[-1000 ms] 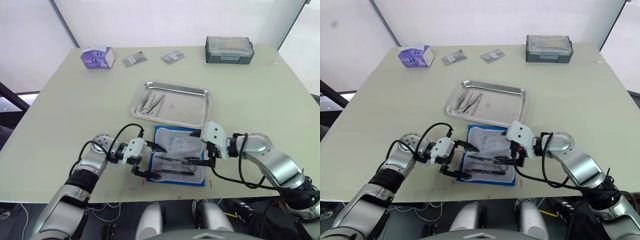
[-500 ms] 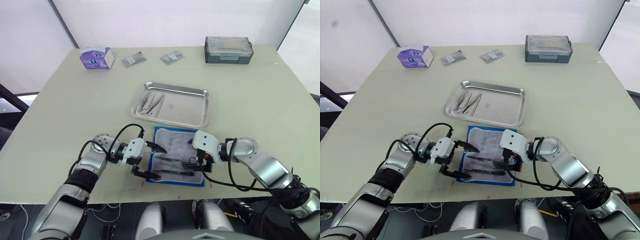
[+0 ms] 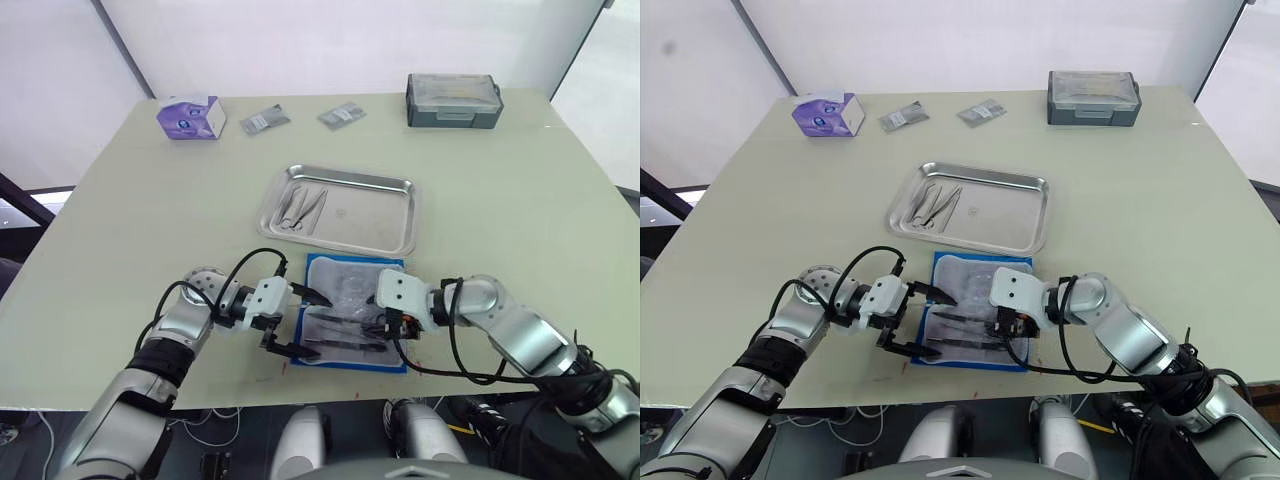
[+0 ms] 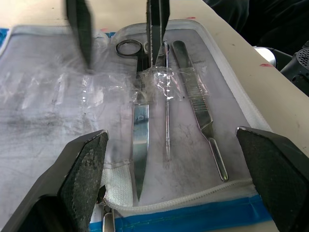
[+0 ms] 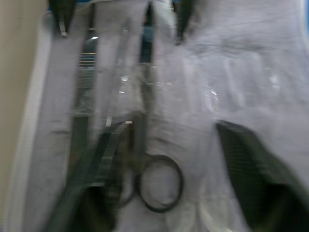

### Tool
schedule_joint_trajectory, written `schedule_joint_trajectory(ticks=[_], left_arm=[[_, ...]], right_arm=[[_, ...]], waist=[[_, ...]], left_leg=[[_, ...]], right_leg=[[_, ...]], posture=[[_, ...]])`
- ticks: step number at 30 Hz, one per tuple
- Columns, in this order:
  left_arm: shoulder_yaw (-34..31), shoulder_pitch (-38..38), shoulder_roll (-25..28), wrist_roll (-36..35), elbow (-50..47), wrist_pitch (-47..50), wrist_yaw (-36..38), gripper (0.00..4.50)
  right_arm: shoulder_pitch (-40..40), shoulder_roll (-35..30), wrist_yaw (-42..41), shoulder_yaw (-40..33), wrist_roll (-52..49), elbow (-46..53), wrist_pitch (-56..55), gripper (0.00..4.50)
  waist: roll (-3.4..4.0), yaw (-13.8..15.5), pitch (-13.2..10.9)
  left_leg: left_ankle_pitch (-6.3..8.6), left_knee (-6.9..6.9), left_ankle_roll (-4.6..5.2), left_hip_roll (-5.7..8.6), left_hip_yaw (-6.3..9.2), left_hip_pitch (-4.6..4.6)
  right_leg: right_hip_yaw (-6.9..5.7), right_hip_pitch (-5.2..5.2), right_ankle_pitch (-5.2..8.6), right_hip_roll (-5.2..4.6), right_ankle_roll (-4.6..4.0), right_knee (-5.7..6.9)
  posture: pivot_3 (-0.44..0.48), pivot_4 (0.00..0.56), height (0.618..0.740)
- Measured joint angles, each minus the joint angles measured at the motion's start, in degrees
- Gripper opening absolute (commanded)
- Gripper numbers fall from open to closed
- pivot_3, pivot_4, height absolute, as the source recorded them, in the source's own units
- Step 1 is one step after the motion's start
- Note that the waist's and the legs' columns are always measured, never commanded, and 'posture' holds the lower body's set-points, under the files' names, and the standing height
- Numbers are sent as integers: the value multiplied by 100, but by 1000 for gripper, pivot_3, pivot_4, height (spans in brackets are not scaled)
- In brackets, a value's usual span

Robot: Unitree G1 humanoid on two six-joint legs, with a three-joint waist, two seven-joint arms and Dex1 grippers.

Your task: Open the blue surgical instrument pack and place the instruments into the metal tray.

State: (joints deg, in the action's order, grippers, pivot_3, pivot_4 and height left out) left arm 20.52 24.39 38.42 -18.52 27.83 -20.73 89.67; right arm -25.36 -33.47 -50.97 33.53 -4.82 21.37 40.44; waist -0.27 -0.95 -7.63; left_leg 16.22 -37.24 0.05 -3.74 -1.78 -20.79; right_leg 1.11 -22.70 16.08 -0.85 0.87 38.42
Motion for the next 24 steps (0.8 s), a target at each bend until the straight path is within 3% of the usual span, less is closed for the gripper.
schedule_joint_trajectory(ticks=[2, 24], left_arm=[[0, -5, 4, 0, 0, 4, 0, 4500], [-29, 9, -123, 16, 35, 7, 2, 4500]], right_arm=[[5, -3, -59, 62, 9, 3, -38, 150], [-293, -111, -247, 144, 47, 241, 454, 150]], waist=[[-2, -2, 4], [-2, 27, 9]], left_leg=[[0, 0, 0, 0, -1, 1], [0, -1, 1, 5, -1, -7]], right_leg=[[1, 0, 0, 0, 0, 0], [-1, 0, -2, -8, -2, -6]], posture=[[0, 150, 731], [0, 150, 731]])
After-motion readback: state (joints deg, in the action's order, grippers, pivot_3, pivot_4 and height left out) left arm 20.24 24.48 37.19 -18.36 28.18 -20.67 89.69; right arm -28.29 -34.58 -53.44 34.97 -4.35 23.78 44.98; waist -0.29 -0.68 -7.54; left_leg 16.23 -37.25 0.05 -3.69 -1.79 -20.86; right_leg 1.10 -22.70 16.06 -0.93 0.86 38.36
